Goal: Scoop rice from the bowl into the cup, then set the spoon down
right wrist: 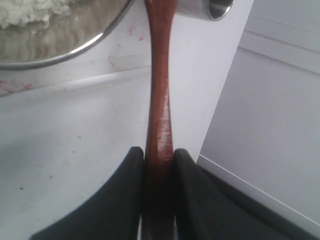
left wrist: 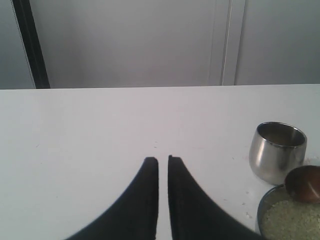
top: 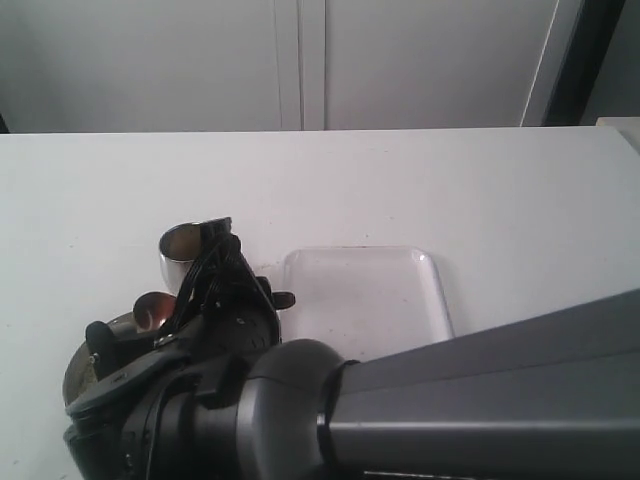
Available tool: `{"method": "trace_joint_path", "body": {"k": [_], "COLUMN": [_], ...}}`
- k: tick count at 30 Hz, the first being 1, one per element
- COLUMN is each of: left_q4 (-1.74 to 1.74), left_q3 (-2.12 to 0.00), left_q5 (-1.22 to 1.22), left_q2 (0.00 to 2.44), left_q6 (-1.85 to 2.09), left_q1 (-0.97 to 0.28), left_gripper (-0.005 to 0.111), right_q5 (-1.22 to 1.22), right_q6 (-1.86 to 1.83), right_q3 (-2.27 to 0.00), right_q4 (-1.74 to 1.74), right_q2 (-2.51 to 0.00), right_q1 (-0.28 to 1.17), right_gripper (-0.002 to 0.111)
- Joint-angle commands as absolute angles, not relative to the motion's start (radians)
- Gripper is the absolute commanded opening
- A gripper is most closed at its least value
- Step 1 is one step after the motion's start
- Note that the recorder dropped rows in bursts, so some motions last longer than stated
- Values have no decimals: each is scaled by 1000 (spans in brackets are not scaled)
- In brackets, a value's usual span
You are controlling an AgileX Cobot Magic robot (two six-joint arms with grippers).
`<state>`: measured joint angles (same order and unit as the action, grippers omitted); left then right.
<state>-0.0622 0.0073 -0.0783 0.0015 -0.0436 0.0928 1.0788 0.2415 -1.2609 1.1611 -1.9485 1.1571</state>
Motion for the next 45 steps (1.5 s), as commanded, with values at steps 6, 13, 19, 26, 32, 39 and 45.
{"method": "trace_joint_path", "body": {"k": [6, 13, 19, 26, 32, 39, 45], "left_q4": [-67, -67, -67, -67, -67, -67, -67], "left_q3": [0, 0, 0, 0, 0, 0, 0], "left_q5": [-81, -81, -81, -81, -81, -81, -81], "left_q2": [0, 0, 0, 0, 0, 0, 0], "left_q6": [-49, -49, -49, -49, -49, -49, -49], "left_q1": [85, 85, 85, 85, 85, 85, 85], "left_gripper": [14, 14, 14, 14, 14, 14, 14], "right_q5": [1066, 1083, 1070, 1063, 1075, 1135, 1117], "right_q6": [233, 233, 243, 206, 127, -11, -57], "right_q3": [-1256, -1256, -1257, -1291, -1387, -1477, -1481], "right_q4": [1142, 1129, 1125, 1007, 848, 620, 439], "right_q2": [-1948, -1994, -2005, -2004, -2004, -2004, -1989], "right_q1": [1151, 1151, 1151, 1151, 1151, 1109, 1058], "right_gripper": [0, 0, 0, 0, 0, 0, 0]}}
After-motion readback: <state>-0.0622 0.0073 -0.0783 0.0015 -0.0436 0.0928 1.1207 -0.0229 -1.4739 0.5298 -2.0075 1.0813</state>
